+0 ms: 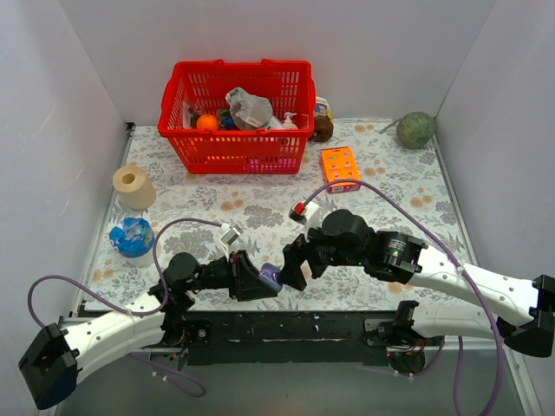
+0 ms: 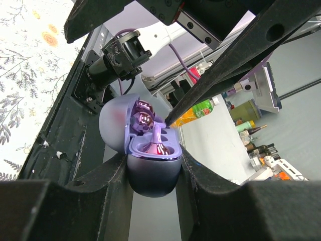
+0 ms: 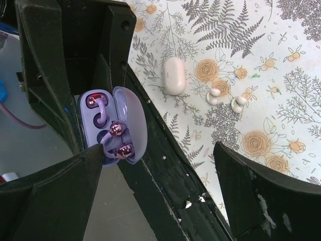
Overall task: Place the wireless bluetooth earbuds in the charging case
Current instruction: Pick up the earbud from the charging case.
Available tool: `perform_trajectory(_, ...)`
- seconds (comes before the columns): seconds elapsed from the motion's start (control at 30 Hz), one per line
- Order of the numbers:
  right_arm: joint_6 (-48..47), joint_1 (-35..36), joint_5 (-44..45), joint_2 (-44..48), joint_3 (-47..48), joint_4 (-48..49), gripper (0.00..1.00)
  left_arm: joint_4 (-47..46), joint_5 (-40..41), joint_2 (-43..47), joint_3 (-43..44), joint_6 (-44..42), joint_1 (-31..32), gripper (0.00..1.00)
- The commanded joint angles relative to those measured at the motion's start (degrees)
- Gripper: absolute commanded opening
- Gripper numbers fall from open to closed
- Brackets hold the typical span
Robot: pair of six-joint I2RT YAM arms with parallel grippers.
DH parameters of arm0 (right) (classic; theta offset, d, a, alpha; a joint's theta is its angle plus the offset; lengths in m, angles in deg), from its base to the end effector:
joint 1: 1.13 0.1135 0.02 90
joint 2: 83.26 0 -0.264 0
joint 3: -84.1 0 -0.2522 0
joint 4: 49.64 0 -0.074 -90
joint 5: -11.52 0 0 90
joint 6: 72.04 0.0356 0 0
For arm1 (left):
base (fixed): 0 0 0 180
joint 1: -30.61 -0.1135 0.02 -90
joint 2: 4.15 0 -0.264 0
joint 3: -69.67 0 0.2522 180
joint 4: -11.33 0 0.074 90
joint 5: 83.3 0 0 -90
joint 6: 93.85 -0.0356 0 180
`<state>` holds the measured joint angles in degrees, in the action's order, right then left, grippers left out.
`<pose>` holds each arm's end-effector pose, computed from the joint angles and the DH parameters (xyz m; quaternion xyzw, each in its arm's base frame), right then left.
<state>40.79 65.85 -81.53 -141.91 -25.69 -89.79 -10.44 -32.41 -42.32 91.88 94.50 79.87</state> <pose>0.0866 0.2087 0.3371 -0.3356 0.7914 0.3765 0.3454 0.0848 -0.1329 0.2176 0.0365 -0.6778 0.7341 0.0205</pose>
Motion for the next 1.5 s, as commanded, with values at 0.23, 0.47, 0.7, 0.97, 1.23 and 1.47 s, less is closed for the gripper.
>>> perform_trajectory(0.23,1.6,-0.4,2.8,-0.1,1.2,0.4,0.97,0.2,-1.1,2.4,-0.5,-0.9,0.1,0.00)
perform_trajectory(0.47,2.0,-1.7,5.3,0.6,1.4,-0.3,0.97,0.9,-1.1,3.5,-0.6,-0.8,0.1,0.00)
perform_trajectory(0.7,2.0,-2.4,5.6,0.6,1.3,-0.8,0.98,1.7,-1.0,4.2,-0.8,-0.8,0.1,0.00)
perform_trajectory(0.97,2.0,-2.4,4.7,3.3,2.4,1.1,0.98,2.4,-0.2,4.3,-0.8,-1.0,0.1,0.00)
perform_trajectory(1.23,-2.9,-2.3,4.2,2.5,8.7,-4.0,0.89,-2.2,7.9,5.7,-3.9,-4.0,0.1,0.00)
perform_trajectory(1.47,-1.5,-2.1,3.8,3.4,6.1,-2.5,0.87,-16.4,10.9,6.0,-8.1,-8.9,0.2,0.00)
